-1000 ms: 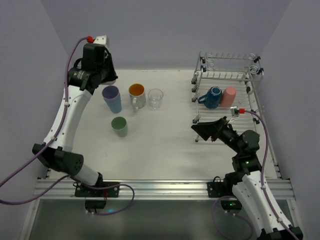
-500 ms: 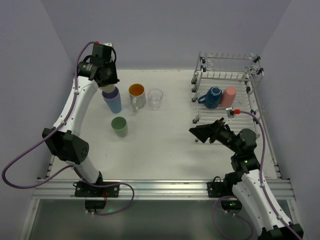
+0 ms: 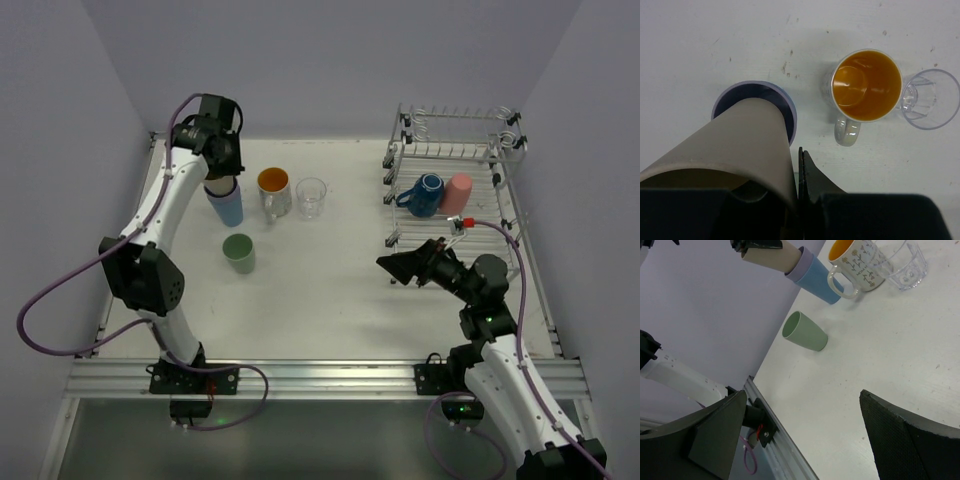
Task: Unload the cups from the dish rack
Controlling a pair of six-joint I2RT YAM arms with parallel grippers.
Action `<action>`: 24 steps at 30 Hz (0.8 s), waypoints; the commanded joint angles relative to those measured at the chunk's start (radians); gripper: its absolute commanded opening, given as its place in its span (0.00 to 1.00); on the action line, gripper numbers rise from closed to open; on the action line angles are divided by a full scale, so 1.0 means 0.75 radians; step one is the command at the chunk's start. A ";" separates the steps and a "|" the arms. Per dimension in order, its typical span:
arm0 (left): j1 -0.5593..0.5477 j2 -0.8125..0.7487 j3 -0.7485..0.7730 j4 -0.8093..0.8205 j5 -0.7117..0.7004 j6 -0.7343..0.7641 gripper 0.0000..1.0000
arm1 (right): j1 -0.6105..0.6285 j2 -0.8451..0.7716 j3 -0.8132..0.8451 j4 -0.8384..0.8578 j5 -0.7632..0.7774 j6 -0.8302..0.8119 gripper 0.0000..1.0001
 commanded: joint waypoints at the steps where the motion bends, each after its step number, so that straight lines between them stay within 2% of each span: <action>1: 0.004 0.008 -0.021 -0.020 0.113 0.107 0.00 | 0.008 0.017 0.002 0.025 -0.030 -0.015 0.97; 4: 0.004 0.030 -0.037 -0.005 0.127 0.109 0.03 | 0.008 0.021 0.004 0.027 -0.024 -0.011 0.97; 9: 0.006 0.069 -0.088 0.040 0.137 0.117 0.16 | 0.012 0.035 0.016 0.031 -0.018 -0.005 0.97; 17: 0.025 0.130 -0.121 0.073 0.115 0.127 0.32 | 0.016 0.042 0.014 0.023 0.001 -0.011 0.96; 23: 0.027 0.110 -0.101 0.075 0.078 0.136 0.52 | 0.019 0.054 0.037 0.003 0.011 -0.025 0.96; 24: 0.025 0.102 -0.095 0.075 0.076 0.134 0.57 | 0.019 0.054 0.043 -0.007 0.015 -0.029 0.96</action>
